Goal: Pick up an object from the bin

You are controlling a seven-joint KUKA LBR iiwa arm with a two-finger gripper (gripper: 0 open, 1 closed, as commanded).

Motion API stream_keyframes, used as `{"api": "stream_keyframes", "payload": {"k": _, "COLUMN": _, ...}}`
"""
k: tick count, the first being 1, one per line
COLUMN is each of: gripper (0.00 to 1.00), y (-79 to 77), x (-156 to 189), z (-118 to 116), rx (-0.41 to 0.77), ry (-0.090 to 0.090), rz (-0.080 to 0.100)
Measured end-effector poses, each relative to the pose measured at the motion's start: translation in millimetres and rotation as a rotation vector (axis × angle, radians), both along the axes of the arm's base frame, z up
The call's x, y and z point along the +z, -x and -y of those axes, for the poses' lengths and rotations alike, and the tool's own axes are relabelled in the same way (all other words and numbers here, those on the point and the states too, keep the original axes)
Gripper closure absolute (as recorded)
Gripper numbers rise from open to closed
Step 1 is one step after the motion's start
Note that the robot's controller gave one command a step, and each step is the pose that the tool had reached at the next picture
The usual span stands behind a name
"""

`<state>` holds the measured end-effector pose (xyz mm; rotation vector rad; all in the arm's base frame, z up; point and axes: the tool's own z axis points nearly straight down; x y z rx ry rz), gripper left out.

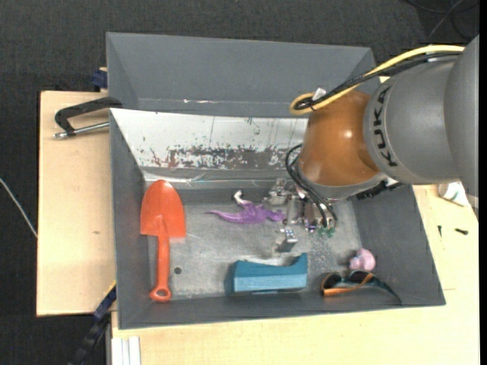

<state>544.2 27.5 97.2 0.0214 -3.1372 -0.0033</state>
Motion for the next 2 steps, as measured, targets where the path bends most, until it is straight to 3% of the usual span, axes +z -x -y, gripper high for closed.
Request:
{"api": "stream_keyframes", "payload": {"k": 1, "gripper": 0.0, "y": -36.9, "x": -10, "z": -7, "rx": -0.028, "ry": 0.0, "rz": 0.007}}
{"api": "stream_keyframes", "payload": {"k": 2, "gripper": 1.0, "y": -57.4, "x": -7, "z": -19, "rx": -0.162, "ry": 0.0, "rz": 0.009}}
